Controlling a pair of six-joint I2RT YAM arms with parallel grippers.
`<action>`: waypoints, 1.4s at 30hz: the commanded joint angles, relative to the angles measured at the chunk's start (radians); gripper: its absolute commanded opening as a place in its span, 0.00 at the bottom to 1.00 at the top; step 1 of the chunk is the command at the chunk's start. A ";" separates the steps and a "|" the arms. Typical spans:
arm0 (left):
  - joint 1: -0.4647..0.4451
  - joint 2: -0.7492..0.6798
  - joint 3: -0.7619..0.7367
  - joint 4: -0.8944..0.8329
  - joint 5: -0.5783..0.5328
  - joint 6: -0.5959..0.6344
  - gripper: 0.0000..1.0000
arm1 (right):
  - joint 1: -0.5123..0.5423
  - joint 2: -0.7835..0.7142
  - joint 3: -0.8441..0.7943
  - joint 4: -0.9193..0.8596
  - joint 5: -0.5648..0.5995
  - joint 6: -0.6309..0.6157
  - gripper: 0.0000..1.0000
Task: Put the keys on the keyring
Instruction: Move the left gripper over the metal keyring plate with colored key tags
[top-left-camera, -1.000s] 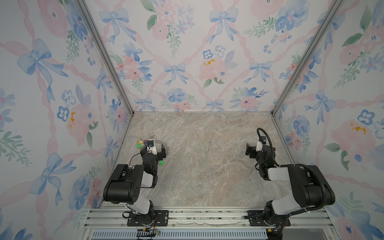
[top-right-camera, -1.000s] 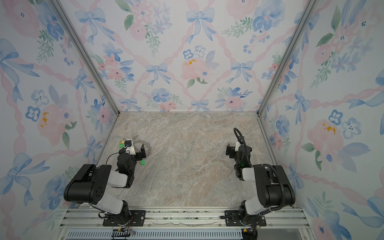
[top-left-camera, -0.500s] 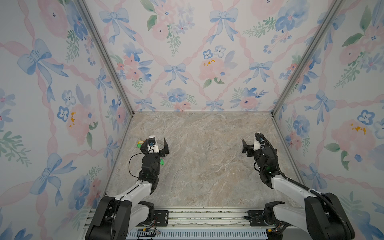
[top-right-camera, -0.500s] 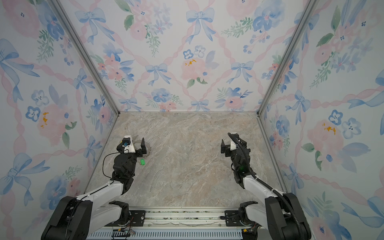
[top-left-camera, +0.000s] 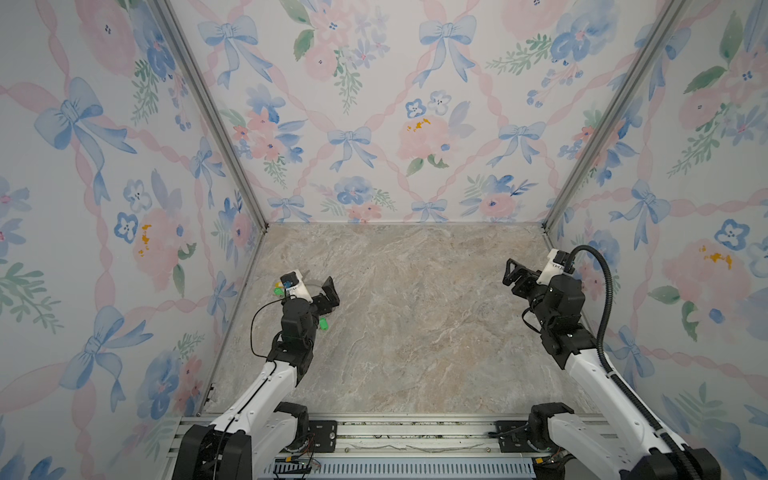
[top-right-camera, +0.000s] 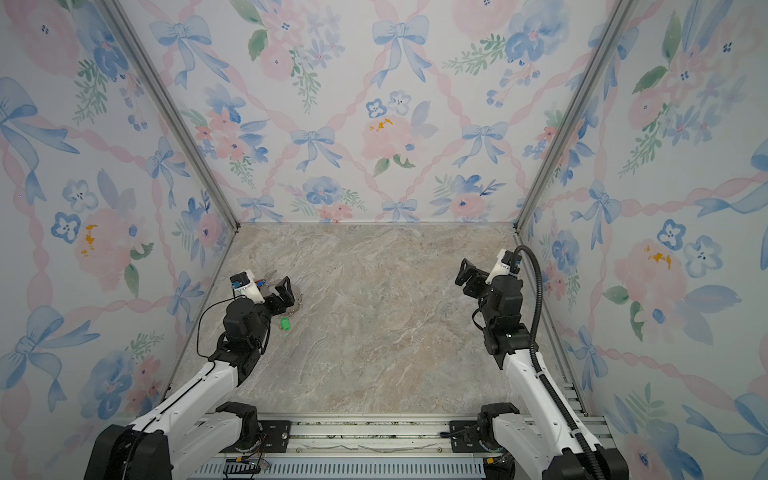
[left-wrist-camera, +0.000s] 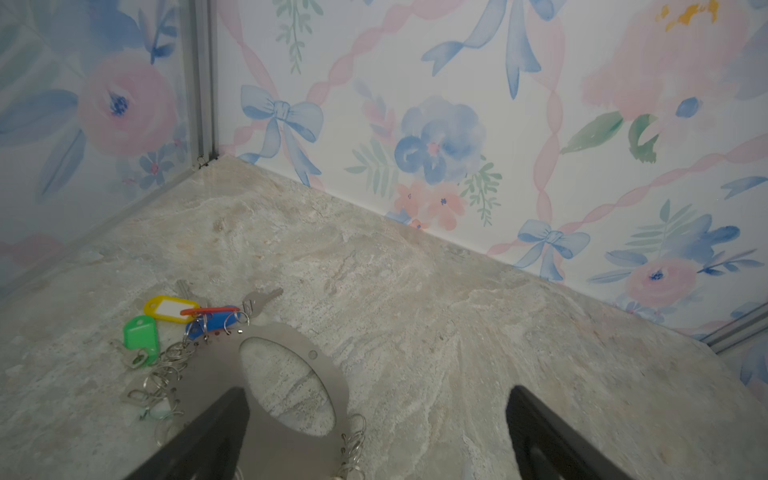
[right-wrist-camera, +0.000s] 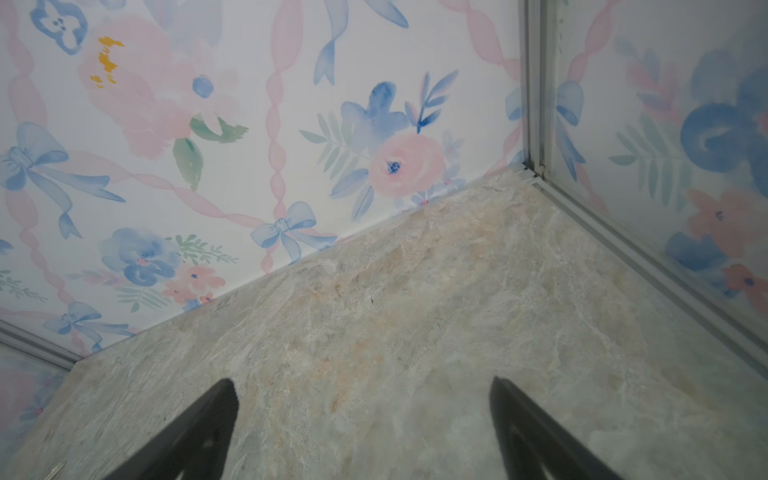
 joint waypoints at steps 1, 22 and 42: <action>0.002 0.102 0.101 -0.143 0.037 -0.050 0.98 | 0.022 0.059 0.015 -0.125 -0.064 0.076 0.97; 0.022 0.805 0.671 -0.561 0.031 -0.152 0.98 | 0.099 0.165 0.075 -0.194 -0.012 0.077 0.97; -0.180 0.892 0.707 -0.575 0.127 -0.173 0.86 | 0.105 0.151 0.088 -0.232 0.033 0.091 0.97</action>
